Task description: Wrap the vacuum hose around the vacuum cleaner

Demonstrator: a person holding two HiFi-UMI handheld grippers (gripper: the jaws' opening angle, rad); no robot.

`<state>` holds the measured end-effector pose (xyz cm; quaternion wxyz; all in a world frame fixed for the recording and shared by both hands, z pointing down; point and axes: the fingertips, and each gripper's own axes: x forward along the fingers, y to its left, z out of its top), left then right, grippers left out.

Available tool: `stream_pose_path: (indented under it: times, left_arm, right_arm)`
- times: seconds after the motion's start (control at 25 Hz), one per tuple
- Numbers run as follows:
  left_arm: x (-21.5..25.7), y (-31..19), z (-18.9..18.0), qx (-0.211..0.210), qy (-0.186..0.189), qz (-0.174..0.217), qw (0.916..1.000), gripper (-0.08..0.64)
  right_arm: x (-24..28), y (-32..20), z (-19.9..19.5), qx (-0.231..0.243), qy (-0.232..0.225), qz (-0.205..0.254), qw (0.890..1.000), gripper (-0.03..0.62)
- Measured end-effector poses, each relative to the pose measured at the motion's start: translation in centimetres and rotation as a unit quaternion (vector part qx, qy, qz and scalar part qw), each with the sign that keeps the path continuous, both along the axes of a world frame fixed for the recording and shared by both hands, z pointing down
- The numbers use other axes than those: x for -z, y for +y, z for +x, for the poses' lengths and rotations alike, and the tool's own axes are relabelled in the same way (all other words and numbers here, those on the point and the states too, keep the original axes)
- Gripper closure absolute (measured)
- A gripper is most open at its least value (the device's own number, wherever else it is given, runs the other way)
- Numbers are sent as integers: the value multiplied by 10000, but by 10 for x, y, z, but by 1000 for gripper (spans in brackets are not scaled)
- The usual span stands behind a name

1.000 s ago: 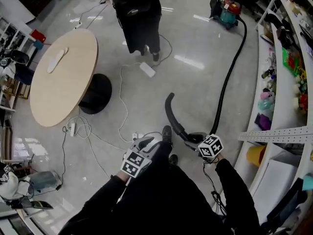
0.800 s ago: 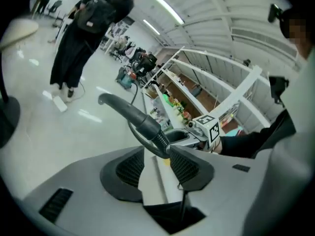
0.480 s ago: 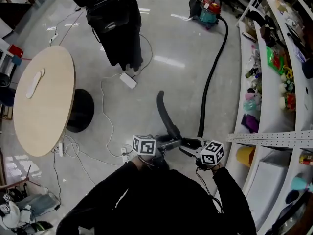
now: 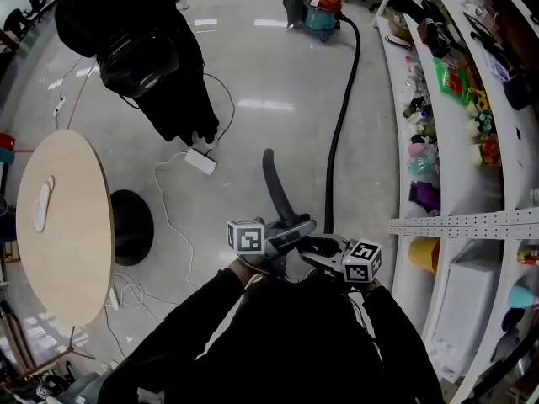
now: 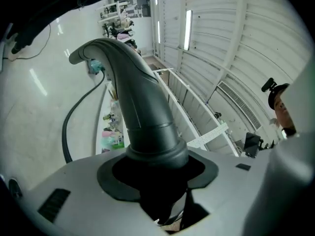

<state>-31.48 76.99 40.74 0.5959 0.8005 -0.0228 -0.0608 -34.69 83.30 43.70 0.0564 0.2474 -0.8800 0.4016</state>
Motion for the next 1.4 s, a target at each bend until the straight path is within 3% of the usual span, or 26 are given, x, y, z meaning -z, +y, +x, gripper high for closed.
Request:
stream_pose_path:
  times: [0.12,0.24,0.32,0.44,0.48,0.56,0.64,0.72,0.8,0.84,0.96,1.08,1.16,1.24,1.28,1.36,1.4]
  left_arm:
    - [4,-5,7,-555,-74,269,9981,333]
    - [9,-8,24,-1082,-271,622,9918,333]
    - [19,-12,37,-1387,-229,766,9871,333]
    - [41,-12,61,-2024,-129,966,9744,333]
    - [51,-13,71,-2223,-111,982,9699,333]
    - [69,-21,94,-2465,-101,952,9644,333]
    - [81,-36,122,-2469,-207,966,9640,333]
    - [83,-61,151,-2121,-414,1019,9710,331]
    - [74,-87,167,-1598,-771,1030,9787,222]
    - [65,-99,167,-1357,-965,954,9814,205]
    - [35,-108,148,-876,-1209,123,9887,184]
    - [17,-89,136,-613,-699,-742,9929,184]
    - [2,-76,125,-393,-676,-848,9933,186]
    - [-19,-62,118,-415,-1370,-242,9894,186]
    - [-28,-58,121,-533,-1845,286,9810,186]
    - [-39,-53,136,-893,-2610,1416,9507,186]
    - [-42,-52,147,-1122,-2794,1876,9350,186]
  right_arm:
    - [1,-13,2,78,119,98,9999,402]
    - [-9,-17,20,629,1005,451,9919,316]
    - [-24,-10,38,1344,1703,738,9734,298]
    - [-48,2,56,2498,2476,1224,9281,298]
    - [-53,3,60,2775,2553,1367,9161,298]
    - [-52,3,66,3127,2418,1573,9050,308]
    - [-41,-4,78,3173,2101,1679,9094,434]
    - [-27,-18,96,2915,1621,1569,9296,443]
    - [-13,-32,114,2566,1105,1375,9503,445]
    - [-8,-39,122,2425,902,1296,9572,445]
    - [0,-58,144,2212,493,1028,9685,446]
    - [-2,-67,166,2127,226,668,9746,446]
    - [-3,-74,180,1820,48,432,9823,446]
    - [0,-92,192,1340,-201,205,9906,446]
    - [4,-104,197,1091,-343,90,9934,446]
    - [10,-132,207,606,-603,-182,9962,446]
    - [11,-147,211,372,-707,-343,9962,446]
